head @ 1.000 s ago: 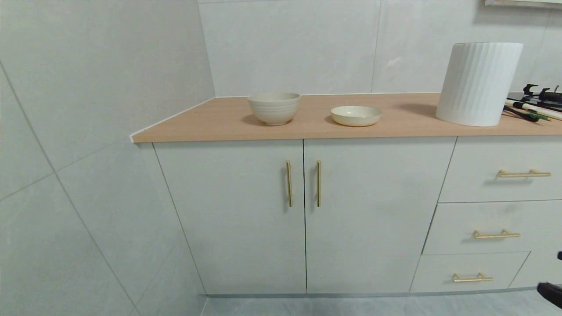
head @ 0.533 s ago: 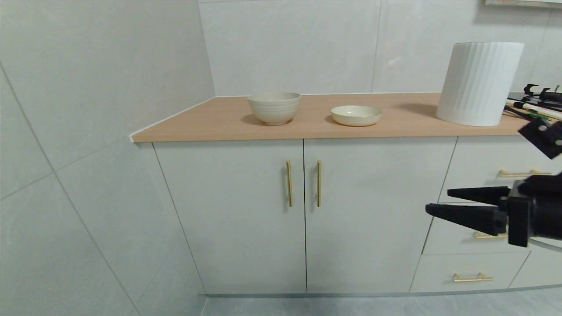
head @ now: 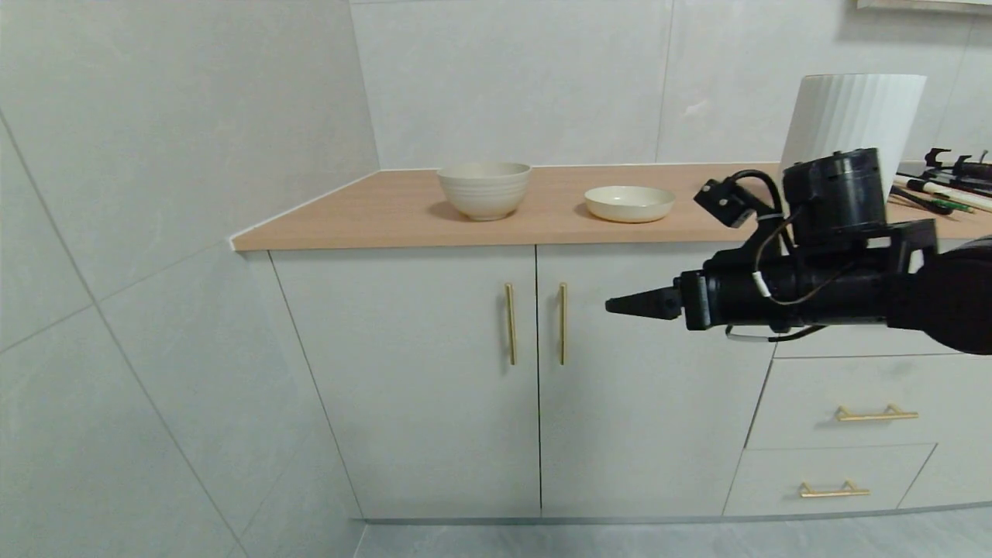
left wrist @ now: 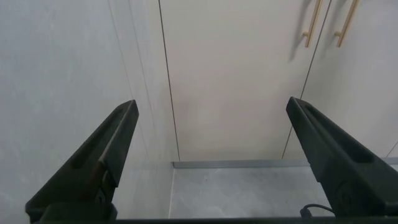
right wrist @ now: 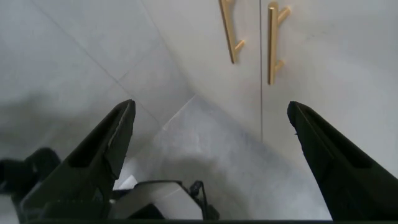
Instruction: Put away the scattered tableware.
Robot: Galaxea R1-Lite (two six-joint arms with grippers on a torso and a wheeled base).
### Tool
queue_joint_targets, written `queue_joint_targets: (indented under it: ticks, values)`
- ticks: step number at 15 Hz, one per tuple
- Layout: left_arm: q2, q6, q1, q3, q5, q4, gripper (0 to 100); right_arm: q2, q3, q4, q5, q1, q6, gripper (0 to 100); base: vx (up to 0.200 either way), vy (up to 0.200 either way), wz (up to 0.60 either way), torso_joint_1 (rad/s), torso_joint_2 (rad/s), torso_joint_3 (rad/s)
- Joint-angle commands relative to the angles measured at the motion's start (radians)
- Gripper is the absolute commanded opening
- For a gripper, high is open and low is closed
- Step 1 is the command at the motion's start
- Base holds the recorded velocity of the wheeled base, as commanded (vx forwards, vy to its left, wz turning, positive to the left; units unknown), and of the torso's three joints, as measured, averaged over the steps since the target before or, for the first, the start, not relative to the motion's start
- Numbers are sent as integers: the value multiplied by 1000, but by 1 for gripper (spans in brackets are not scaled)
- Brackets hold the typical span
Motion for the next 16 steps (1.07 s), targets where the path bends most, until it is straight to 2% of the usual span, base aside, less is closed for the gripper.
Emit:
queue_joint_targets:
  ticks: [1, 4, 9, 16]
  values:
    - [0, 0, 0, 0, 0, 0, 100, 170, -98, -2, -2, 12, 11, 100, 0, 0, 0, 0, 0, 0]
    - [0, 0, 0, 0, 0, 0, 100, 281, -168, -35, 0, 13, 44, 100, 0, 0, 0, 0, 0, 0]
    - [0, 0, 0, 0, 0, 0, 100, 434, -213, -249, -11, 42, 202, 100, 0, 0, 0, 0, 0, 0]
    - [0, 0, 0, 0, 0, 0, 100, 495, -280, -268, -10, 41, 260, 100, 0, 0, 0, 0, 0, 0]
